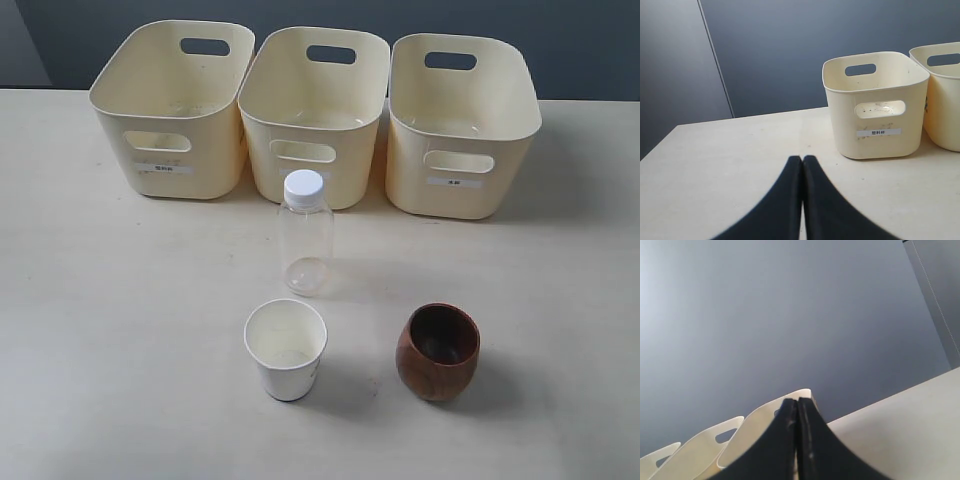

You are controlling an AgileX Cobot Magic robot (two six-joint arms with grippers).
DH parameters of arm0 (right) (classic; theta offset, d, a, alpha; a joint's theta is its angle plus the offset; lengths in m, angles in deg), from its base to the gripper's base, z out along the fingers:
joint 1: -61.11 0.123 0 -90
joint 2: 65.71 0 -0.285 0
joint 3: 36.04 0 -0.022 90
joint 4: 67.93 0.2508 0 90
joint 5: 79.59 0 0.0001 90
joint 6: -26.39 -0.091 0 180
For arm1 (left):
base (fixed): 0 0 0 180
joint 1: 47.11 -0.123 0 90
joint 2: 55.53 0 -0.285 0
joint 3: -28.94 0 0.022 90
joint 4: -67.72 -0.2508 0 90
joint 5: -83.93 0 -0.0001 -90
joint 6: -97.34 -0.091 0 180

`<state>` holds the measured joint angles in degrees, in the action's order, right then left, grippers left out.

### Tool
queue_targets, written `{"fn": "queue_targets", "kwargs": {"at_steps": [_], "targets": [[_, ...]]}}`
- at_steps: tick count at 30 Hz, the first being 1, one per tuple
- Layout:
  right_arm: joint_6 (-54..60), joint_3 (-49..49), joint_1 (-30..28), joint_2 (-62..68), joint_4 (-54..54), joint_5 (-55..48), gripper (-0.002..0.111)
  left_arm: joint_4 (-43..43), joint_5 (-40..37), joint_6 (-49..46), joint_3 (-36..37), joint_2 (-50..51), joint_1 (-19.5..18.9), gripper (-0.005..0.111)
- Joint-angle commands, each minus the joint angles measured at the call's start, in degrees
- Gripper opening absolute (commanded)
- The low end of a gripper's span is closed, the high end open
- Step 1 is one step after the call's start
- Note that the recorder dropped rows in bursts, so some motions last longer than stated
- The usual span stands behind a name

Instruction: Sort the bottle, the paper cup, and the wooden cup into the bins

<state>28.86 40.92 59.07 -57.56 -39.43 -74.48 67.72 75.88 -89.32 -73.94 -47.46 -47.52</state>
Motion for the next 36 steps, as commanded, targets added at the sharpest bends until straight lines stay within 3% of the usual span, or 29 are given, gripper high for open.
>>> {"fn": "queue_targets", "kwargs": {"at_steps": [1,8,13,22,26,29,34,36], "targets": [[0.1,0.3,-0.2,-0.4,0.6,-0.6,-0.001,0.0,0.3,0.1,0.1,-0.3,0.0,0.0],[0.0,-2.9,-0.2,-0.4,0.5,-0.2,-0.001,0.0,0.3,0.1,0.1,-0.3,0.0,0.0],[0.0,-11.9,-0.2,-0.4,-0.6,-1.2,-0.001,0.0,0.3,0.1,0.1,-0.3,0.0,0.0],[1.9,-30.8,-0.2,7.8,-11.8,-12.9,-0.001,0.0,0.3,0.1,0.1,-0.3,0.0,0.0],[12.6,-37.6,-0.2,14.4,-6.3,-18.5,-0.001,0.0,0.3,0.1,0.1,-0.3,0.0,0.0],[24.6,-42.8,-0.2,19.4,3.8,-24.1,-0.001,0.0,0.3,0.1,0.1,-0.3,0.0,0.0],[51.3,-50.1,-0.2,29.0,24.6,-41.0,-0.001,0.0,0.3,0.1,0.1,-0.3,0.0,0.0],[55.2,-52.6,-0.2,33.1,29.1,-48.3,-0.001,0.0,0.3,0.1,0.1,-0.3,0.0,0.0]]}}
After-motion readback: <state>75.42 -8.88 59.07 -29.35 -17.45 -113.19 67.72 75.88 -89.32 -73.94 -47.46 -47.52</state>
